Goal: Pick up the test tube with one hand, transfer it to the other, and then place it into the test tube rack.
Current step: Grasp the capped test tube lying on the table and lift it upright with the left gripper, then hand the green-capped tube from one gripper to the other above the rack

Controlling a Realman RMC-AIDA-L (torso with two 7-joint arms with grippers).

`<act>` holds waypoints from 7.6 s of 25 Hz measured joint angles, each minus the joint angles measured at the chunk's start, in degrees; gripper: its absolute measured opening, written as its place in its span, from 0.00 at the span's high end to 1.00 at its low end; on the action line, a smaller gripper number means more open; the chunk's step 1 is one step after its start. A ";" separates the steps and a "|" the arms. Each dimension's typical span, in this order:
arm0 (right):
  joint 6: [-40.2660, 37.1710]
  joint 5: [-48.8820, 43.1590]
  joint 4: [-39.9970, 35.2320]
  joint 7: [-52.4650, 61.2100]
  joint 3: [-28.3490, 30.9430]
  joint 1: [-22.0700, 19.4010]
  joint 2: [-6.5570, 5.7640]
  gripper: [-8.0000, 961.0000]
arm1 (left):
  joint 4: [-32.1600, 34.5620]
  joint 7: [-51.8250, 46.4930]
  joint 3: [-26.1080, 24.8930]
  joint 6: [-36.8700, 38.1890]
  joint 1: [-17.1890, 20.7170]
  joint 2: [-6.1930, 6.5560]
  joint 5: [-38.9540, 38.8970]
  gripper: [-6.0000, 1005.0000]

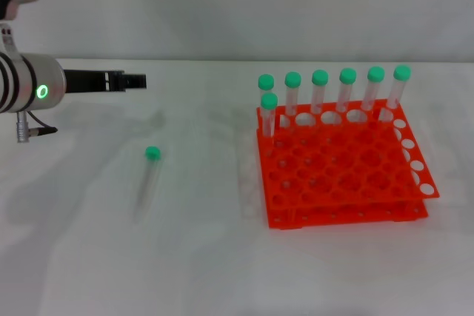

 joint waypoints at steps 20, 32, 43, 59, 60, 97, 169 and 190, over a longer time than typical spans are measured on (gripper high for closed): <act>0.22 -0.66 -0.08 1.86 -0.40 0.91 -0.29 0.09 | 1.07 -3.40 0.36 16.54 -3.10 -0.75 5.43 0.11; 0.17 -0.68 -0.08 1.76 -0.41 1.35 -0.28 0.09 | -2.69 -5.18 0.33 19.55 -4.05 -0.71 6.11 0.11; 0.00 -0.67 -0.08 1.74 -0.40 1.35 0.02 0.09 | -7.68 -4.95 0.40 20.01 -7.17 -0.76 10.08 0.11; -0.14 -0.67 -0.08 2.15 -0.40 1.50 0.23 0.09 | -11.84 -4.44 0.96 19.06 -9.37 -0.78 10.01 0.11; -0.14 -0.66 -0.09 2.15 -0.40 1.50 0.23 0.09 | -11.89 -4.43 1.04 19.08 -9.44 -0.76 10.06 0.11; 0.17 -0.62 0.21 2.19 -0.40 1.51 0.23 0.09 | -16.66 -6.44 1.56 24.08 -15.86 -0.52 14.56 0.11; -8.70 -1.69 -1.59 30.20 -13.56 0.81 -0.48 0.10 | 1.18 1.77 32.07 -30.53 -4.18 -1.17 17.53 0.81; -12.90 -7.63 -3.64 38.69 -26.47 4.86 -0.03 0.13 | -1.96 3.76 42.91 -48.01 -2.02 -1.32 17.14 0.81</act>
